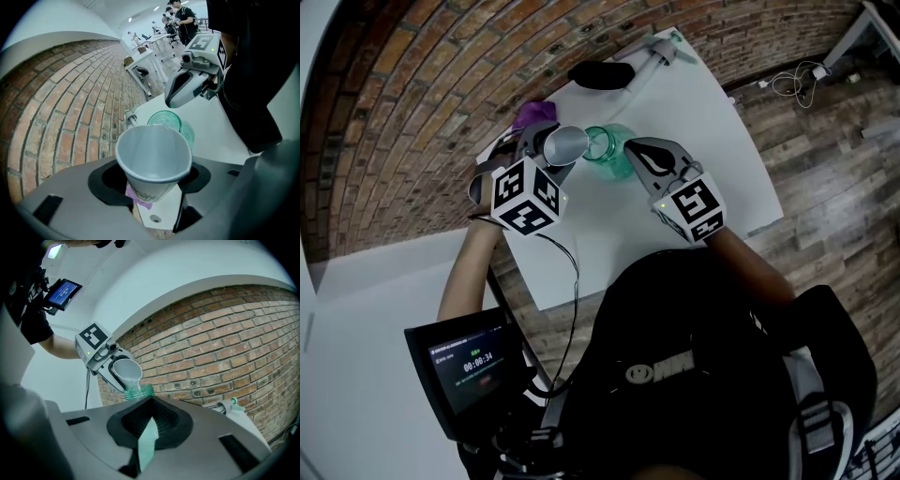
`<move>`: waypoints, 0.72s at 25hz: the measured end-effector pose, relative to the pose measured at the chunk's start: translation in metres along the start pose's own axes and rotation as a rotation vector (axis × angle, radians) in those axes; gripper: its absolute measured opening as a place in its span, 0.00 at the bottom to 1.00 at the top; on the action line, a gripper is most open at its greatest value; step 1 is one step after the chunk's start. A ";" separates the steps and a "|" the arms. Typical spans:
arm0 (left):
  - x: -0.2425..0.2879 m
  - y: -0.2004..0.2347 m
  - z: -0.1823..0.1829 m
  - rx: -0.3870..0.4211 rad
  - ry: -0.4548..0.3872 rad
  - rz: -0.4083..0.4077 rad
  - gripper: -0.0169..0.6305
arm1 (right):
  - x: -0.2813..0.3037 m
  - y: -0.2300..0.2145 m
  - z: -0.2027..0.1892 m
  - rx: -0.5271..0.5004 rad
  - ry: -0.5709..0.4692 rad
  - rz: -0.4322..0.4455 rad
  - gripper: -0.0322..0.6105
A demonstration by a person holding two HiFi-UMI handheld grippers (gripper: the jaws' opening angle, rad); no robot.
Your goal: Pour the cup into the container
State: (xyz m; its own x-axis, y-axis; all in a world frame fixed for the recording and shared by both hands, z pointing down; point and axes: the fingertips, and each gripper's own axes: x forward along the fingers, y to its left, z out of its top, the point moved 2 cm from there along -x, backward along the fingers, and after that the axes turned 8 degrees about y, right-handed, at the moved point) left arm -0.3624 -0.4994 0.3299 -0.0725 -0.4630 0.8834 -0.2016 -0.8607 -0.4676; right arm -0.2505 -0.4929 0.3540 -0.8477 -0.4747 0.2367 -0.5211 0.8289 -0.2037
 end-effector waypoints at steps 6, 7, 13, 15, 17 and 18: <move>0.001 0.002 -0.001 0.009 0.009 0.006 0.47 | 0.001 0.000 -0.001 0.001 -0.001 0.001 0.04; 0.001 0.002 -0.002 0.010 0.011 0.007 0.47 | 0.001 0.000 -0.001 -0.001 0.000 0.002 0.04; 0.001 0.002 -0.002 0.007 0.008 0.006 0.47 | 0.001 0.000 0.000 0.001 -0.001 0.002 0.04; 0.001 0.001 -0.002 0.005 0.009 0.005 0.47 | 0.001 0.001 -0.001 0.002 0.000 0.005 0.04; 0.001 0.000 -0.001 0.004 0.009 0.005 0.47 | 0.000 0.001 0.000 0.002 -0.002 0.005 0.04; 0.002 0.000 -0.001 0.004 0.007 0.005 0.47 | 0.000 0.001 0.000 0.002 -0.001 0.004 0.04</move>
State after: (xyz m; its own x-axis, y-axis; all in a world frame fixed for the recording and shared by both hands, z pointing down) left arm -0.3632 -0.5001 0.3316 -0.0800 -0.4659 0.8812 -0.1969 -0.8593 -0.4721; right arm -0.2506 -0.4923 0.3540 -0.8500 -0.4718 0.2345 -0.5177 0.8303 -0.2061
